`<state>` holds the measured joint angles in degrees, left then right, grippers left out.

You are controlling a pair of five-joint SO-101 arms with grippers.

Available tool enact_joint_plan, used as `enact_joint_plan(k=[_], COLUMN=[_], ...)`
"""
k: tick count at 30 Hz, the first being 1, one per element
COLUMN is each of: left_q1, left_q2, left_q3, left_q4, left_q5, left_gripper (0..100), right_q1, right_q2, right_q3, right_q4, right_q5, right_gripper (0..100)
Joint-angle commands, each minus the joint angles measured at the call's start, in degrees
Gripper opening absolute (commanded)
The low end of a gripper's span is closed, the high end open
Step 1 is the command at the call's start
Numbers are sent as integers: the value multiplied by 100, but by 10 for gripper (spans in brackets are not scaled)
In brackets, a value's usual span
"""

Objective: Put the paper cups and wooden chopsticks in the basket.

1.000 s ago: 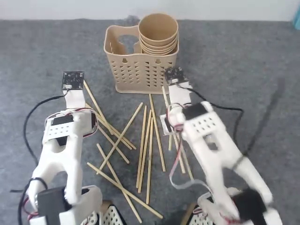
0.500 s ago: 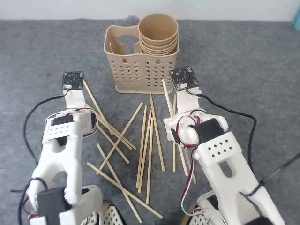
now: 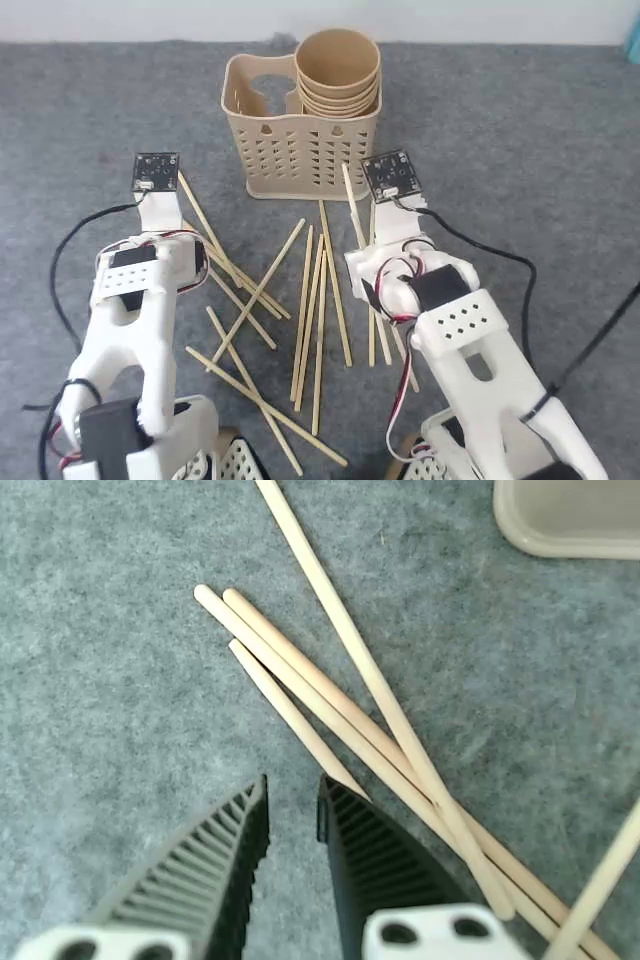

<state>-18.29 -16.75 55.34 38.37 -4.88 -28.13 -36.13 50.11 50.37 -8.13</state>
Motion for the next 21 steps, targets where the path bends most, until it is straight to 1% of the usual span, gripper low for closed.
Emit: enact_joint_plan(k=[1, 7, 13, 18, 21], left_q1=[53, 53, 53, 53, 53], left_q2=[-264, -264, -264, -264, -255], left_q3=[-92, -92, -92, -101, -110], left_q4=[-114, -123, -123, -123, -123], left_q5=[-53, -53, -53, -53, -53], left_gripper=[77, 77, 77, 77, 77], right_q1=[66, 66, 22, -40, -48], right_q2=[-40, -163, -1059, -1763, -1921], right_q3=[-26, -202, -914, -1609, -1776], right_q4=[-136, -57, -22, -259, -840], right_q5=[44, 62, 70, 79, 220], right_gripper=[7, 7, 7, 7, 7])
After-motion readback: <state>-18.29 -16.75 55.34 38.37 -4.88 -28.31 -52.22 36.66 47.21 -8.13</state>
